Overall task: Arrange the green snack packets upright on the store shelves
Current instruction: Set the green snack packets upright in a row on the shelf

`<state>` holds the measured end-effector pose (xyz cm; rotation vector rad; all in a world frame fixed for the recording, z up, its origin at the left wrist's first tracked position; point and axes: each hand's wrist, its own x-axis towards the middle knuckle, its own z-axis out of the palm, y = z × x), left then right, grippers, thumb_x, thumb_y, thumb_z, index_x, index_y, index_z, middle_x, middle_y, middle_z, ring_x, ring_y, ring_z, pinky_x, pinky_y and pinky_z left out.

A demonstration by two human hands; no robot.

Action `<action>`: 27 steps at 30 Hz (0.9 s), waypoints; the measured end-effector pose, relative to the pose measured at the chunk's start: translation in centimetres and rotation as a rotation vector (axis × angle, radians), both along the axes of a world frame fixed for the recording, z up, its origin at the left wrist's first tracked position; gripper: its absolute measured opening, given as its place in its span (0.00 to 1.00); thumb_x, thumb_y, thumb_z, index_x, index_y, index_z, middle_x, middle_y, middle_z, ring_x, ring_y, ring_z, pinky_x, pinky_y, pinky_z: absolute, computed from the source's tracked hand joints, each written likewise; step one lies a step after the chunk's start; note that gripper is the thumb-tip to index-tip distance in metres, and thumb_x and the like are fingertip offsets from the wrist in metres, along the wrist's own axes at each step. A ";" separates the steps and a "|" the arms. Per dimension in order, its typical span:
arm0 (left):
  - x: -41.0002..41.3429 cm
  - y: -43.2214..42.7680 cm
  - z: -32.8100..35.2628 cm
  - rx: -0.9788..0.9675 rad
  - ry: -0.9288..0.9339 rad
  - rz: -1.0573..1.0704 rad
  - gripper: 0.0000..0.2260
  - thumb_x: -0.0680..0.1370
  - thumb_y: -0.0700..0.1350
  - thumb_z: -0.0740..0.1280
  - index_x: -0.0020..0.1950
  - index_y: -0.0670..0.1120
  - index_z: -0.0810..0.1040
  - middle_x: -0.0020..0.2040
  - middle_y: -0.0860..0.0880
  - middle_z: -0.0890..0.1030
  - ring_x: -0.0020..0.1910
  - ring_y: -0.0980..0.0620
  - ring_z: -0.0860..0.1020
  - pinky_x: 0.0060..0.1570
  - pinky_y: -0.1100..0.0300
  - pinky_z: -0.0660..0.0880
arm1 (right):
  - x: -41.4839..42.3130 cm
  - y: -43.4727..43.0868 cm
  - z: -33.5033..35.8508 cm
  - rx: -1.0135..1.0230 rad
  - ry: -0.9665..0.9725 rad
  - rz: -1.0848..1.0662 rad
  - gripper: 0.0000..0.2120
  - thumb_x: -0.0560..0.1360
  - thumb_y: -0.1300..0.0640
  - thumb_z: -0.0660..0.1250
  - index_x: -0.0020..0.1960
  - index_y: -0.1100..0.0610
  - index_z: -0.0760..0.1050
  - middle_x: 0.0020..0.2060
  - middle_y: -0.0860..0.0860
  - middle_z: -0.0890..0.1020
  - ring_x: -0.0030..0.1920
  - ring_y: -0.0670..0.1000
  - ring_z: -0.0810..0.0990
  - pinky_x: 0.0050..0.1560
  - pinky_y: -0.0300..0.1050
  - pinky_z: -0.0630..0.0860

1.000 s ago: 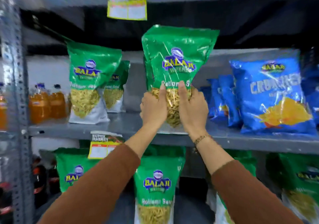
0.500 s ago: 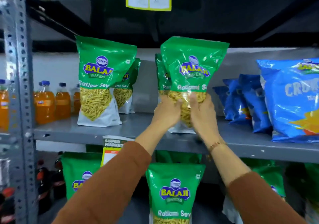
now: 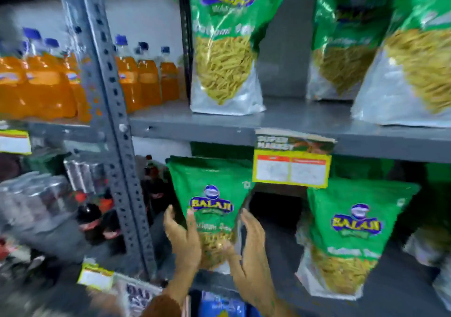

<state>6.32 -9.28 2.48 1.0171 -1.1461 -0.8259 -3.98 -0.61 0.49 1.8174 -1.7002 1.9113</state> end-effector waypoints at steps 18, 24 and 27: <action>1.5 -1.2 -4.1 0.084 -0.201 -0.321 0.29 0.77 0.66 0.46 0.69 0.49 0.64 0.62 0.51 0.75 0.65 0.47 0.72 0.56 0.58 0.70 | 2.7 -2.6 -2.9 0.381 -0.291 -0.103 0.39 0.66 0.22 0.49 0.71 0.41 0.54 0.72 0.47 0.63 0.74 0.46 0.57 0.74 0.59 0.57; -1.6 3.1 -5.2 -0.759 -0.485 -0.187 0.24 0.81 0.54 0.49 0.75 0.48 0.51 0.78 0.50 0.44 0.77 0.46 0.46 0.74 0.45 0.48 | -1.0 2.5 -5.0 0.142 -0.052 -0.543 0.36 0.77 0.34 0.47 0.76 0.54 0.42 0.77 0.50 0.45 0.77 0.50 0.38 0.75 0.59 0.39; -5.6 5.5 -5.1 -0.836 -0.466 -0.419 0.24 0.80 0.55 0.52 0.75 0.51 0.51 0.78 0.55 0.45 0.77 0.49 0.48 0.75 0.50 0.50 | -5.0 5.4 -4.5 -0.005 -0.120 -0.694 0.33 0.78 0.35 0.45 0.76 0.50 0.43 0.75 0.50 0.49 0.77 0.48 0.39 0.73 0.60 0.36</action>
